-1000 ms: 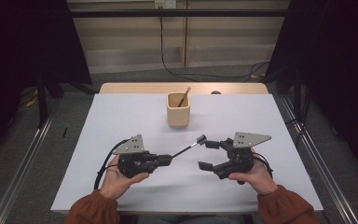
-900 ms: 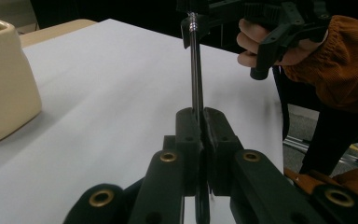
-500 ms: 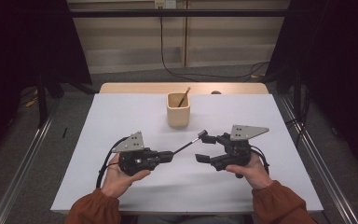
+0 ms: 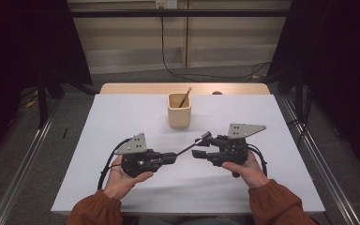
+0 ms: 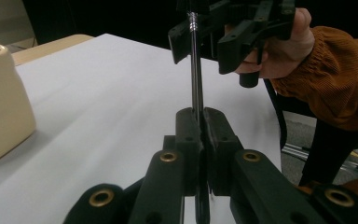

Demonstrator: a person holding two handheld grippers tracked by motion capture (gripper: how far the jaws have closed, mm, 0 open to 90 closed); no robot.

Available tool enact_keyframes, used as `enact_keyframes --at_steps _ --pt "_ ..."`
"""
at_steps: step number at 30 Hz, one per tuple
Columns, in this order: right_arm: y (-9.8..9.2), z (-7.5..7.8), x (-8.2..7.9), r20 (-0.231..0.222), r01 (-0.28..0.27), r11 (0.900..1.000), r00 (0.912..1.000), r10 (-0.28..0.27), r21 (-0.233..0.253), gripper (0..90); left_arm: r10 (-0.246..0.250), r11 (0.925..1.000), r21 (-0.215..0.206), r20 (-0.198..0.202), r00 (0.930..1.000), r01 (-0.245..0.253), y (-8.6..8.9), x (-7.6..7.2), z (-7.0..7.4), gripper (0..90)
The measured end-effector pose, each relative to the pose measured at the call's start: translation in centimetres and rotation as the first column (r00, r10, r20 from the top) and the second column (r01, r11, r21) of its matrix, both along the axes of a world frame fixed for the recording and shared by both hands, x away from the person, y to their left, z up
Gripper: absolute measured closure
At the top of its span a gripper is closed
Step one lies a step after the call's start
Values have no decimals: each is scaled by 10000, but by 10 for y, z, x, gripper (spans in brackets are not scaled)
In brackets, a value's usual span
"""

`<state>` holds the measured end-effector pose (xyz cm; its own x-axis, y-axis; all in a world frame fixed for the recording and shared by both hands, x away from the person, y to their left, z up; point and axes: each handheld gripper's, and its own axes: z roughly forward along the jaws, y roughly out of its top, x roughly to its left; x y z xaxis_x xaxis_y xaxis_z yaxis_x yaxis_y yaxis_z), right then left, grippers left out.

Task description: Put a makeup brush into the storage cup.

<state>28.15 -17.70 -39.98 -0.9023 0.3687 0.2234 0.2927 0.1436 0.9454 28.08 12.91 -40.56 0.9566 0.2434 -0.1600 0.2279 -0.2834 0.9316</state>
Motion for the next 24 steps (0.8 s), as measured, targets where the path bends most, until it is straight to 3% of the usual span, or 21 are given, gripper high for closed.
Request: enact_keyframes --at_steps 6,24 --pt "2 0 2 -45 -62 9999 10000 63 143 667 -6 10000 84 -15 10000 6 -1 0 -4 856" --pt "7 3 7 -696 -528 9929 9957 604 1067 828 -137 9990 432 138 9998 131 -9 0 -14 855"
